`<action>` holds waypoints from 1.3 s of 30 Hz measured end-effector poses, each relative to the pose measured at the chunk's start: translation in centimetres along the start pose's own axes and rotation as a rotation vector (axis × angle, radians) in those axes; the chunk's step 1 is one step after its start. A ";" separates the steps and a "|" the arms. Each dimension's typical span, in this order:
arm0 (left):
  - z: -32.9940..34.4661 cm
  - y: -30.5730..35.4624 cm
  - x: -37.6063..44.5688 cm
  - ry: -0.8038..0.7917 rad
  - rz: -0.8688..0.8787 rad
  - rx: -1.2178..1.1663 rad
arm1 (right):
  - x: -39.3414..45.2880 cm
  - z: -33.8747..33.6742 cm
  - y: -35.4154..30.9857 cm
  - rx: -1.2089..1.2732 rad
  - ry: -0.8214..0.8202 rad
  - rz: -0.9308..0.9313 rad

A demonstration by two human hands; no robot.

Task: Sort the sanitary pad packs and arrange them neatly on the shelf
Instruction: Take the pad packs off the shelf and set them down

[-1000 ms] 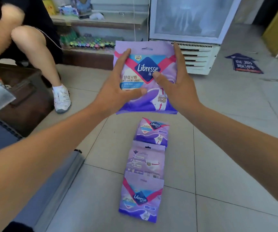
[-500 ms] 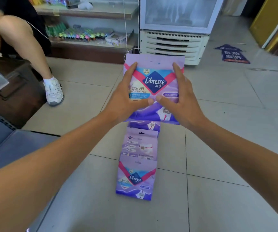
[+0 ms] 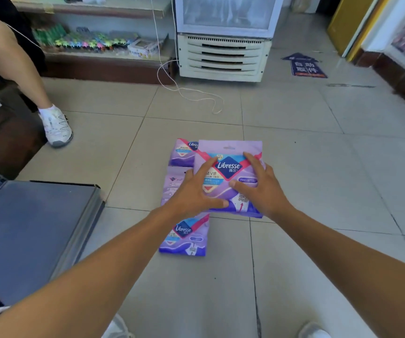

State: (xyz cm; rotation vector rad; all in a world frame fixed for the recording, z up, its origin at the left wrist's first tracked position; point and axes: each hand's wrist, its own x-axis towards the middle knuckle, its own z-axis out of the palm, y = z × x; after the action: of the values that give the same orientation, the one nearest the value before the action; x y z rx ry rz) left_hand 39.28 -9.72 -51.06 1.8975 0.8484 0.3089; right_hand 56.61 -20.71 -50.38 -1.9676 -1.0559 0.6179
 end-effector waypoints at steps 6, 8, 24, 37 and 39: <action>6.2 -2.3 0.7 -0.210 -0.075 0.271 | -1.4 0.5 6.2 -0.165 -0.051 0.122; 8.0 -3.7 1.2 -0.207 -0.082 0.327 | -1.5 1.2 8.4 -0.172 -0.059 0.155; 18.2 -13.5 3.4 -0.155 -0.100 0.564 | -1.3 7.2 21.4 -0.219 -0.135 0.254; 18.0 -12.4 3.3 -0.368 -0.228 0.792 | -1.3 8.2 20.5 -0.512 -0.313 0.372; 17.4 -10.8 3.3 -0.420 -0.205 0.857 | -1.5 7.5 19.0 -0.574 -0.320 0.344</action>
State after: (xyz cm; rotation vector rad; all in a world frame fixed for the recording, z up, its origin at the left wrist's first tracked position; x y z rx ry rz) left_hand 46.60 -16.68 -69.20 2.4826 0.9477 -0.6667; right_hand 59.11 -25.07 -70.18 -2.6505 -1.1870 0.9135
